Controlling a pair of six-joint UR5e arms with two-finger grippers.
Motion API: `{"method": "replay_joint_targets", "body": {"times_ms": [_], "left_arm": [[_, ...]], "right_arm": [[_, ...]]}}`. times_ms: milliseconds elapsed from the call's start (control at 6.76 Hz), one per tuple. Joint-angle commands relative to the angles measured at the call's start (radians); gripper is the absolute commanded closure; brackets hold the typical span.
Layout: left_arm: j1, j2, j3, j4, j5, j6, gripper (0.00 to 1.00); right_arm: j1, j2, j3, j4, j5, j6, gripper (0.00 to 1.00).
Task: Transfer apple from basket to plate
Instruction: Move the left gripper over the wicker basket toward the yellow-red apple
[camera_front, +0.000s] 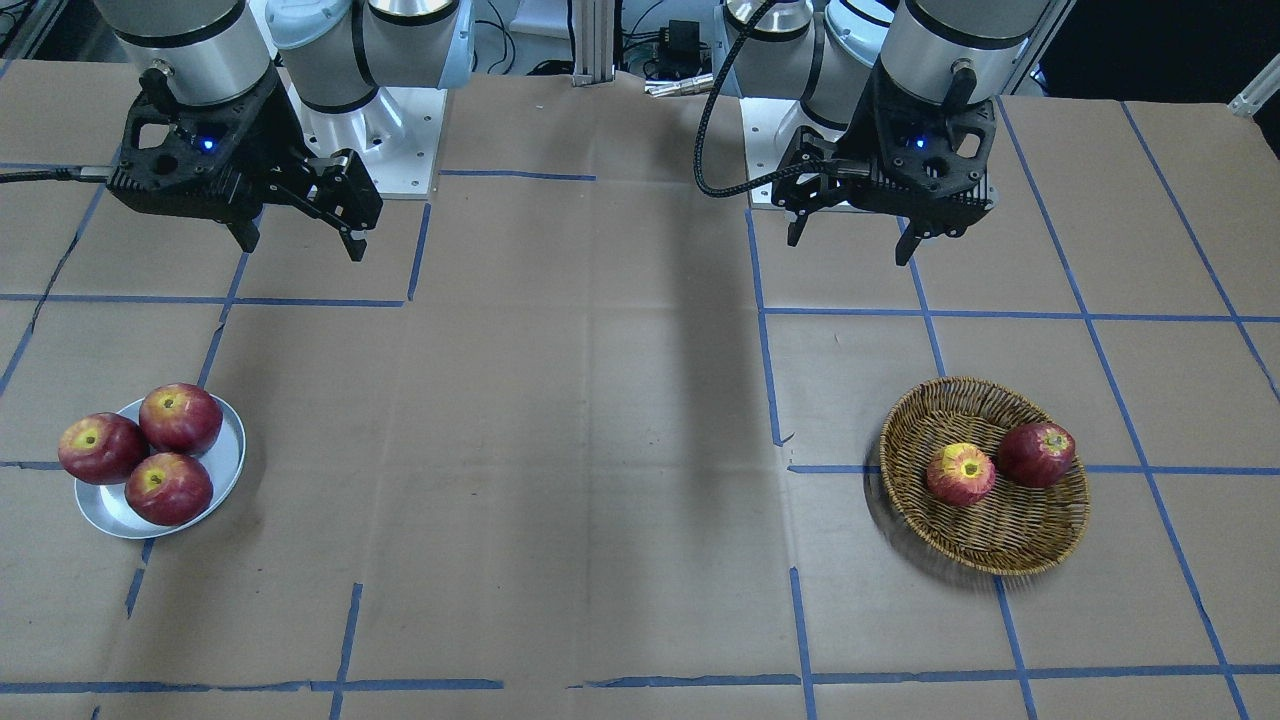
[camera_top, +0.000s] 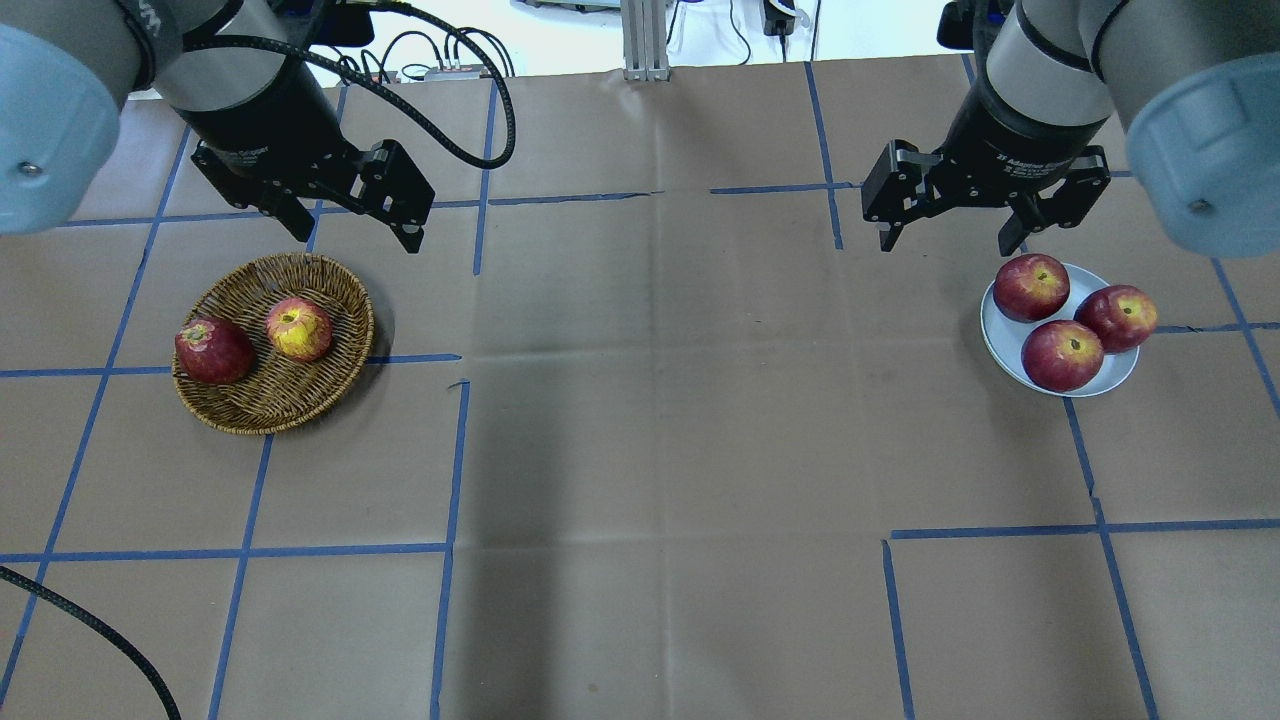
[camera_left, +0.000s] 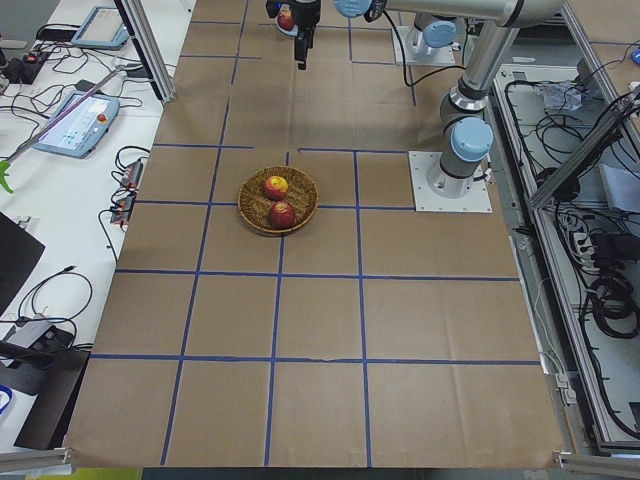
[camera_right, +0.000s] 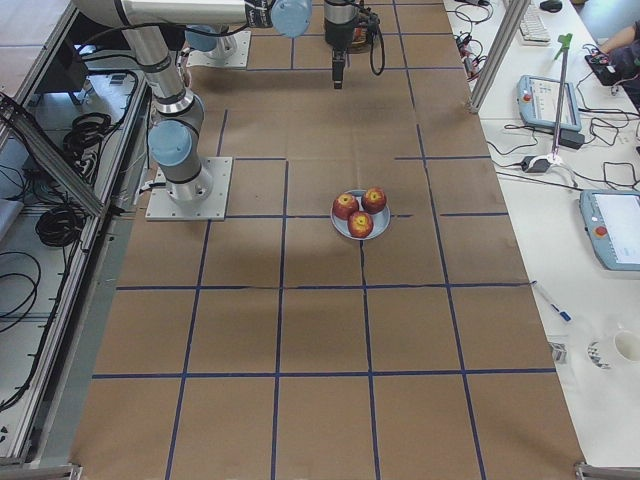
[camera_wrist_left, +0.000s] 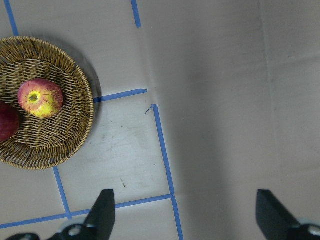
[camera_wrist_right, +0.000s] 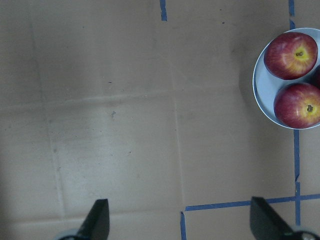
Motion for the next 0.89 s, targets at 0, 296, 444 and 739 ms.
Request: {"method": "replay_joint_targets", "body": {"times_ms": [0,296,444,739], "left_arm": [[0.005,-0.008,0.006,-0.002,0.0,-0.006,0.01],[0.005,-0.011,0.0,0.015,-0.003,-0.006,0.01],[0.003,-0.002,-0.012,0.047,-0.003,-0.02,0.01],[0.002,0.003,-0.031,0.06,-0.001,-0.003,0.01]], "right_arm": [[0.0,-0.001,-0.001,0.0,0.0,0.0,0.0],[0.0,-0.001,-0.001,0.0,0.002,0.0,0.0],[0.0,-0.001,0.001,0.0,0.002,0.002,0.0],[0.002,-0.001,-0.001,0.0,0.002,0.002,0.0]]}}
